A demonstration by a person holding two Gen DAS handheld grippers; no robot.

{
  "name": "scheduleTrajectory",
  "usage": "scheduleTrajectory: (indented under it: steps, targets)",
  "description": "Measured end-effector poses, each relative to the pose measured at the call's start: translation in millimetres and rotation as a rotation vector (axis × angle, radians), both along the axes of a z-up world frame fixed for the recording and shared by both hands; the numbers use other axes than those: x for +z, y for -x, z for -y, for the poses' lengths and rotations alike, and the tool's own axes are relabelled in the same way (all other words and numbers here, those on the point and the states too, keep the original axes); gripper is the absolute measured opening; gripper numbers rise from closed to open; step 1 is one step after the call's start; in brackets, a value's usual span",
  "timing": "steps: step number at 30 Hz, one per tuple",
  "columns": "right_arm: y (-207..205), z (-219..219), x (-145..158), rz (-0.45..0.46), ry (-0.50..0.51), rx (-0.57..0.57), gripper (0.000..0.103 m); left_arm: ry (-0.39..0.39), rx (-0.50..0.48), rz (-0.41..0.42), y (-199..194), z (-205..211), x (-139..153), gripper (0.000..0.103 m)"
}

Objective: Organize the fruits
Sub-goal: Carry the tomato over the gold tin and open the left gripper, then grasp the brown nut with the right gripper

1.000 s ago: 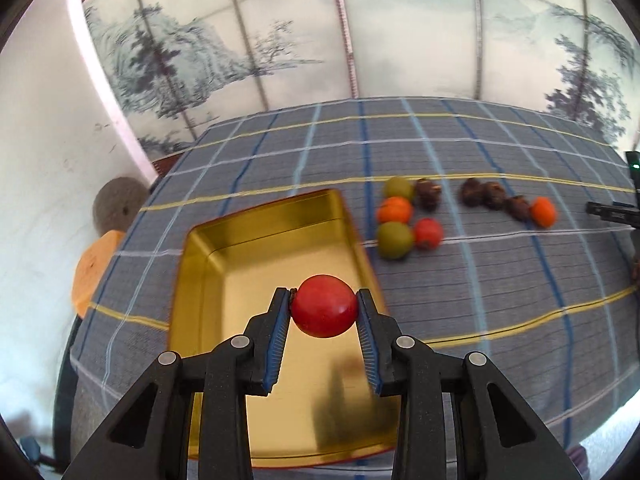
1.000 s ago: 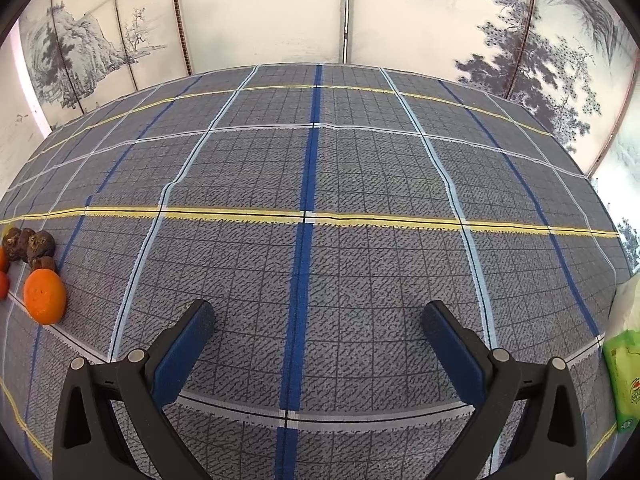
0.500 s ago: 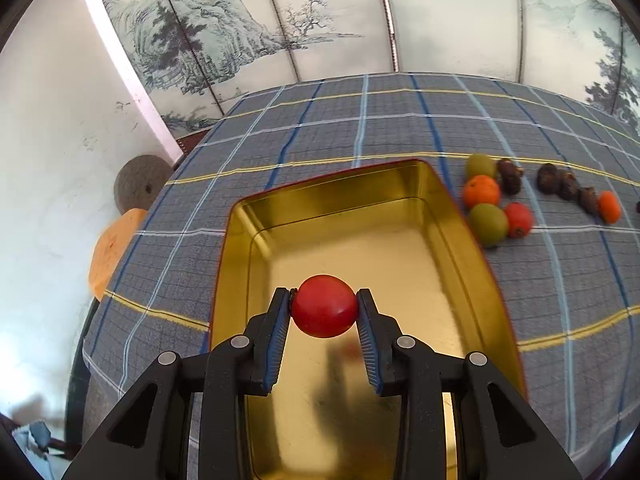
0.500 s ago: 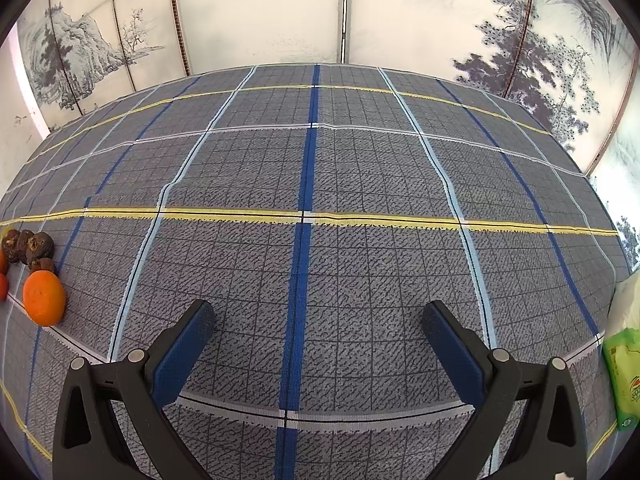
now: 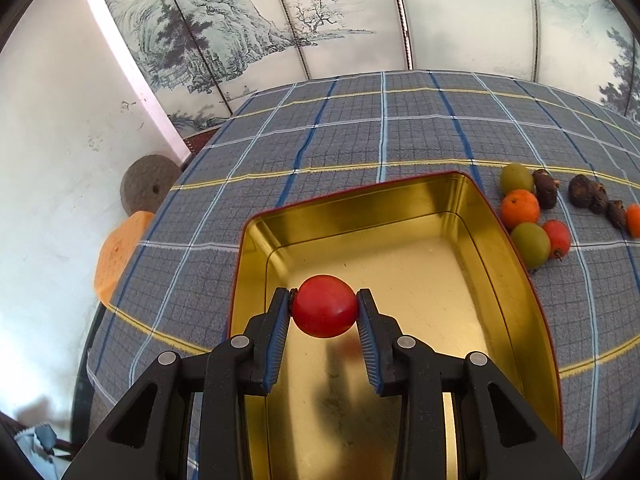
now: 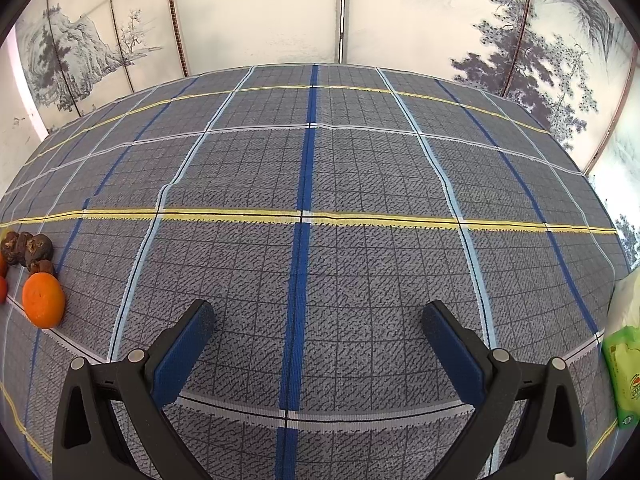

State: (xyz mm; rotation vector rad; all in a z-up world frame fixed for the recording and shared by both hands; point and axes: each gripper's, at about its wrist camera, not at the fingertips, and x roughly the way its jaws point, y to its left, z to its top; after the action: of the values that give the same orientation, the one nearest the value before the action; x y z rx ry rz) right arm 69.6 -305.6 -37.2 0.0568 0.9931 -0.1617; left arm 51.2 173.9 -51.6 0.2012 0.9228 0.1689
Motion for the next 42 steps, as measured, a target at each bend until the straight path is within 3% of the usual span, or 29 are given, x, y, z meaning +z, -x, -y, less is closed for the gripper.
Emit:
scheduleTrajectory:
  steps: [12, 19, 24, 26, 30, 32, 36, 39, 42]
  targets:
    - [0, 0, 0, 0.000, 0.000, 0.001, 0.103, -0.040, 0.017, -0.017, -18, -10, -5, 0.036]
    - [0, 0, 0, -0.001, 0.001, 0.001, 0.103, -0.039, 0.032, -0.008, -22, -15, -2, 0.051]
    - [0, 0, 0, -0.001, 0.000, 0.001, 0.103, -0.016, 0.045, 0.016, -2, -10, 5, 0.067]
    - [0, 0, 0, -0.001, 0.000, 0.000, 0.103, 0.027, 0.046, 0.025, 11, -8, 7, 0.075]
    - [-1, 0, 0, 0.000, -0.004, -0.027, 0.103, 0.139, 0.052, 0.007, 33, -3, -4, 0.075]
    - [-1, -1, 1, -0.001, -0.006, -0.022, 0.103, 0.133, 0.054, 0.010, 36, -1, -11, 0.075]
    - [12, -15, 6, 0.025, -0.035, 0.076, 0.103, 0.127, 0.092, 0.137, 41, -7, -3, 0.075]
    - [32, -42, 21, 0.117, -0.102, 0.201, 0.103, 0.074, 0.110, 0.141, 34, -13, -12, 0.075]
    - [42, -74, 32, 0.150, -0.162, 0.351, 0.103, 0.056, 0.116, 0.159, 27, -21, -11, 0.075]
